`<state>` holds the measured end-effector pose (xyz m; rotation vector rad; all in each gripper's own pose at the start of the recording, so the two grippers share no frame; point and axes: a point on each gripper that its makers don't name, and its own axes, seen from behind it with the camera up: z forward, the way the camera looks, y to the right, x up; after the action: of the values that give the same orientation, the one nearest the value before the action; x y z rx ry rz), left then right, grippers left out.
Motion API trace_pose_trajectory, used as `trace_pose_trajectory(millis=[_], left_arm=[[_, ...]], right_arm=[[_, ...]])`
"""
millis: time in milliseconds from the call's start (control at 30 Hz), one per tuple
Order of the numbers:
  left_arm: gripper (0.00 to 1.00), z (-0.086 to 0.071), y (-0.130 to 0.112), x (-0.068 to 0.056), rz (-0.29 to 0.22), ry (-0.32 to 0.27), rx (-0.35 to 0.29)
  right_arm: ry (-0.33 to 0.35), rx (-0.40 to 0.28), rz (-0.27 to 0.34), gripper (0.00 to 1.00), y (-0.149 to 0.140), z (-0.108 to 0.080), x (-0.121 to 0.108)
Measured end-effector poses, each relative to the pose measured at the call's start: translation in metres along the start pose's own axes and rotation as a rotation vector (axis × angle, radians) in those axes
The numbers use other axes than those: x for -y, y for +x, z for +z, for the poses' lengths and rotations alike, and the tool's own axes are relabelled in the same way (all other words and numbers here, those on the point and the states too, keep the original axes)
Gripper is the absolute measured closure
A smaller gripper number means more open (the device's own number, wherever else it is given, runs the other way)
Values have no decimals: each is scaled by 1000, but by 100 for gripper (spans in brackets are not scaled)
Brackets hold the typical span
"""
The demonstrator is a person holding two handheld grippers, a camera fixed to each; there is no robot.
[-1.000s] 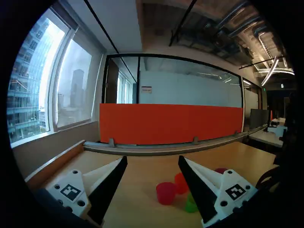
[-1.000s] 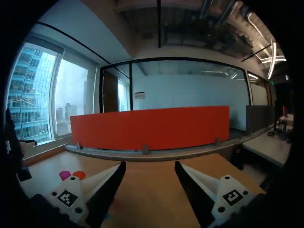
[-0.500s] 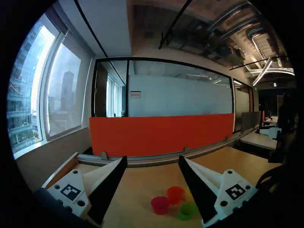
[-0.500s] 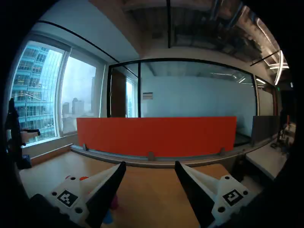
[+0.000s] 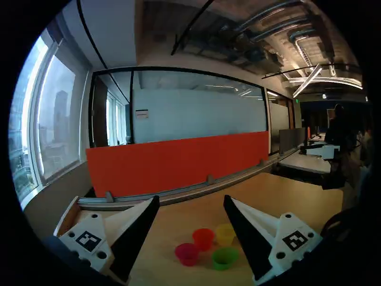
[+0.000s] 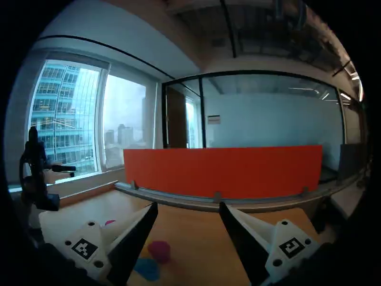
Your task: Pour water
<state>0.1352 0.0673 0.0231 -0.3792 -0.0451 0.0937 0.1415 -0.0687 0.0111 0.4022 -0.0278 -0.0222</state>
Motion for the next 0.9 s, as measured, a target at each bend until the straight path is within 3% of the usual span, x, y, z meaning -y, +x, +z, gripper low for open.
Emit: trace_pose_trajectory(millis=[167,900], left_arm=[[0,2,2,-12,-17,-68,-11],[0,4,-29,-36,-20,-195,41]], right_arm=[[87,6,-14,1,7,0,19],[250,84,-86,1,-17,6,61]])
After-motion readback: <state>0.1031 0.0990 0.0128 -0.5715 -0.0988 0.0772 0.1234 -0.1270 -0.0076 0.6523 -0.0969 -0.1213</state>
